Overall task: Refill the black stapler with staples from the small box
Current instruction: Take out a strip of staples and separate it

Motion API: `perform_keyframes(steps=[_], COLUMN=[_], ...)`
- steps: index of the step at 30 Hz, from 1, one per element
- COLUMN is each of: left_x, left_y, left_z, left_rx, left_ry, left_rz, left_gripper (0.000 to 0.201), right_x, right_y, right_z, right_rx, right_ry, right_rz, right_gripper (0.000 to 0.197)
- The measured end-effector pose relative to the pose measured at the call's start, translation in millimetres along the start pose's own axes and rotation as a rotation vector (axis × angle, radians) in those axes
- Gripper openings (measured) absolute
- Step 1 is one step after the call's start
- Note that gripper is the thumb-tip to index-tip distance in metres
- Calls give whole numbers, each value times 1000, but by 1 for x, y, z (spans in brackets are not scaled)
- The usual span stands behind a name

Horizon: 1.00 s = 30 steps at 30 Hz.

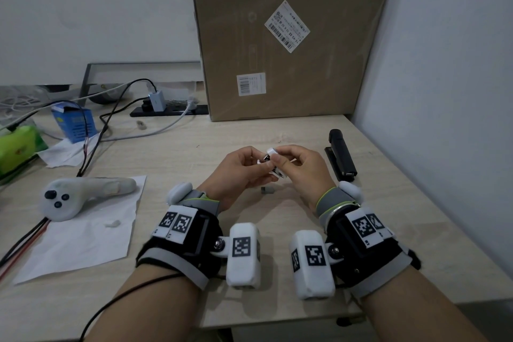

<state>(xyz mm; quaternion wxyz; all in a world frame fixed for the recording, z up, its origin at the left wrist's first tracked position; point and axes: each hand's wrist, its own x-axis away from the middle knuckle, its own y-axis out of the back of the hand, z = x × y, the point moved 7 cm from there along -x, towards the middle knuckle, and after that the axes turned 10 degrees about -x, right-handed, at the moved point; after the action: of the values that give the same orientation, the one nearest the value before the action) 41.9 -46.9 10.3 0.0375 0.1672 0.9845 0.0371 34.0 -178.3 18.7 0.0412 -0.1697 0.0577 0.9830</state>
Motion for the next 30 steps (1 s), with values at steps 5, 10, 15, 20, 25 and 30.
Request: perform_keyframes(steps=[5,10,15,20,25,30], left_x=[-1,-1,0,-3,-2,-2], left_y=[0,2,9,8,15,33], left_z=[1,1,0,-1,-2,-2], left_rx=[1,111,267,266,293,348], left_ry=[0,4,-14,-16,-44,-79], left_rz=[-11,-38,-92,-128,-203,-338], left_gripper=[7,19,26,24,19,15], right_x=[-2,-6,-10,-10,-7,-5], right_y=[-1,11,12,13,12,16], right_z=[-4,-6,-17,-27,-24,-13], right_rx=[-14,-89,-387,-646,-505,-69], right_ry=[-2,11,-93,-249,-251,-112], right_rz=[-5,-97,-153,-247,-179,-147], right_gripper=[28,20,25,19,26,6])
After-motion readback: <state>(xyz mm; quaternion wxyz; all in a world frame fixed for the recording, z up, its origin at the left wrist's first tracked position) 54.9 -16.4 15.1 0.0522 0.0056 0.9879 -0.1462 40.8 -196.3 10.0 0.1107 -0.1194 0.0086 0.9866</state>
